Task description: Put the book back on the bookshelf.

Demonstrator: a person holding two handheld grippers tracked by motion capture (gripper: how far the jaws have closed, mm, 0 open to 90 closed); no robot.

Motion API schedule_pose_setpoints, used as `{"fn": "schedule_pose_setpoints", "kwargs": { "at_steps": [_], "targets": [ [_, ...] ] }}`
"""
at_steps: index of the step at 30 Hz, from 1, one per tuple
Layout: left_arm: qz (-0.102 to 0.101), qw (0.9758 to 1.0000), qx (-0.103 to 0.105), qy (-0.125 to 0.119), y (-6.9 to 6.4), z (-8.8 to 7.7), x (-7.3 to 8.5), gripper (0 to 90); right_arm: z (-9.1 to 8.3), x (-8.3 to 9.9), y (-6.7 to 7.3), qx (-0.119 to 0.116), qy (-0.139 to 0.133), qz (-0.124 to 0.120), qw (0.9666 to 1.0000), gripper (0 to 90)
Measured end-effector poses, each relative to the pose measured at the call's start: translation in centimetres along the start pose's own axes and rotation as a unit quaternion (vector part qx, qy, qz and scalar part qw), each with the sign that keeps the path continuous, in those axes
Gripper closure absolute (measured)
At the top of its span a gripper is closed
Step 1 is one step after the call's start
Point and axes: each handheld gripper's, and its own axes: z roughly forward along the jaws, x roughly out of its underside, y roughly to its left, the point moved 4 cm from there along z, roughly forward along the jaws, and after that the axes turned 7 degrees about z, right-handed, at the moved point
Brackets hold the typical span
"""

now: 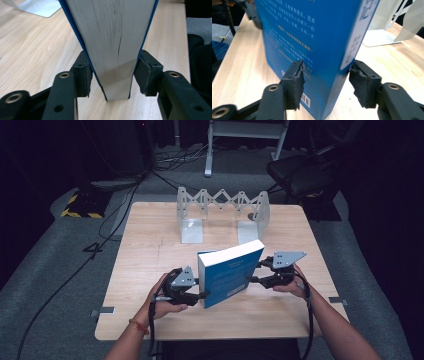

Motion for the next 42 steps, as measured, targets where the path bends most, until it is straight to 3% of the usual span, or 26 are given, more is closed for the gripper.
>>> {"fn": "schedule_pose_setpoints", "kwargs": {
  "at_steps": [5, 8, 11, 14, 15, 18, 24, 26, 29, 31, 35, 42],
  "targets": [
    [-0.006, 0.9991, -0.041, -0.003, 0.6, -0.7, 0.3, 50.6, -1.3, 0.4, 1.0, -0.024, 0.007, -0.009, 0.9996, 57.5],
    [-0.015, 0.9980, -0.061, -0.004, 1.2, -1.0, 0.4, 50.7, -1.9, 0.6, 1.9, -0.040, 0.017, -0.029, 0.9987, 61.2],
    [-0.017, 0.9979, -0.061, -0.013, 1.3, -1.1, 0.3, 56.9, -2.2, 0.6, 2.7, -0.048, 0.021, -0.035, 0.9980, 61.8],
    [-0.020, 0.9974, -0.066, -0.021, 1.6, -0.8, 0.1, 53.6, -2.0, 0.6, 3.7, -0.050, 0.016, -0.033, 0.9981, 60.8],
    [-0.024, 0.9977, -0.056, -0.029, 1.6, -0.6, 0.2, 52.5, -1.9, 0.5, 3.8, -0.049, 0.014, -0.030, 0.9983, 60.6],
    [-0.028, 0.9975, -0.054, -0.034, 1.6, -0.3, 0.3, 46.9, -1.7, 0.4, 4.0, -0.044, 0.007, -0.026, 0.9987, 59.9],
    [-0.030, 0.9971, -0.064, -0.029, 1.4, 0.6, 0.5, 37.9, -0.8, -0.3, 4.8, -0.026, -0.014, -0.019, 0.9994, 54.6],
    [-0.034, 0.9973, -0.064, -0.013, 1.4, 1.2, 0.9, 33.9, -0.5, -0.6, 4.9, -0.025, -0.021, -0.014, 0.9994, 54.7],
    [-0.022, 0.9967, -0.076, 0.017, 0.9, 2.0, 1.6, 34.0, -0.1, -0.7, 4.6, -0.029, -0.036, 0.007, 0.9989, 57.8],
    [-0.032, 0.9971, -0.069, 0.011, 0.9, 2.1, 1.8, 34.8, 0.1, -0.7, 4.7, -0.027, -0.040, 0.008, 0.9988, 57.2],
    [-0.038, 0.9966, -0.073, 0.001, 0.8, 2.4, 1.9, 37.6, 0.7, -0.8, 5.0, -0.014, -0.032, 0.005, 0.9994, 55.3],
    [-0.037, 0.9937, -0.106, 0.006, 0.9, 3.6, 1.2, 32.8, 1.1, -0.9, 5.5, 0.006, -0.028, -0.006, 0.9996, 59.6]
  ]
}}
